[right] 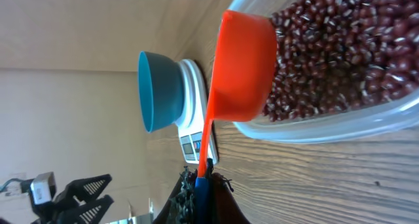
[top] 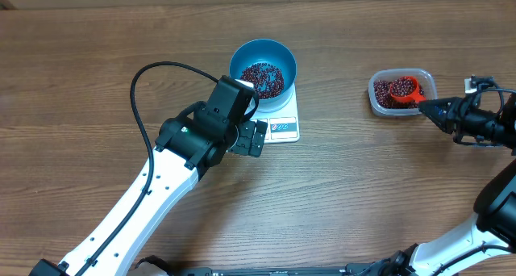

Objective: Scoop item into bowl and weigh 150g on scale
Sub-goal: 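Dip the scoop into the red beans and drag it through, then lift the filled scoop with the right gripper over the teal bowl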

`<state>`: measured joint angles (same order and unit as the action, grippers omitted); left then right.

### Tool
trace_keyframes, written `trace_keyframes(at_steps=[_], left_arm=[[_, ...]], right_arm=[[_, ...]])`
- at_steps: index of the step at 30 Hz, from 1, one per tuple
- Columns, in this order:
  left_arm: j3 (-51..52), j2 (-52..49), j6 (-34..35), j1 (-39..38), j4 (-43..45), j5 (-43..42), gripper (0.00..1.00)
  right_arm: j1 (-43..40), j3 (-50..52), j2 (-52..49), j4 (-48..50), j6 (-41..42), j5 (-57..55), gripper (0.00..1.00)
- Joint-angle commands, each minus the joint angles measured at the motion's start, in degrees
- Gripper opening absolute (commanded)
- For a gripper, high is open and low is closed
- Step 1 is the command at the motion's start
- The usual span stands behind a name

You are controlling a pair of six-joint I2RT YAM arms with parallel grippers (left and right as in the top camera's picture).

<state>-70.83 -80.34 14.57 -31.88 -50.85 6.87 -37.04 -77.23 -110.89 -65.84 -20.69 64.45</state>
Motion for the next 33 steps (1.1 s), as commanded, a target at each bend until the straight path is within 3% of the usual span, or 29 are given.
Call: trace_keyframes(at_steps=[1,21,33], left_arm=[[0.42,0.39,-0.87,0.00,0.09,-0.11,1.00],[0.42,0.39,-0.87,0.00,0.09,-0.11,1.00],[0.42,0.39,-0.87,0.00,0.09,-0.11,1.00]], right_arm=[[-0.17,0.20,-0.15,-0.61,-2.73,3.78,0.04],[1.18,0.11,-0.13,-4.50,-6.86,16.20,0.04],[11.34,-3.23,0.31,-5.38,-5.53,16.57,0.04]])
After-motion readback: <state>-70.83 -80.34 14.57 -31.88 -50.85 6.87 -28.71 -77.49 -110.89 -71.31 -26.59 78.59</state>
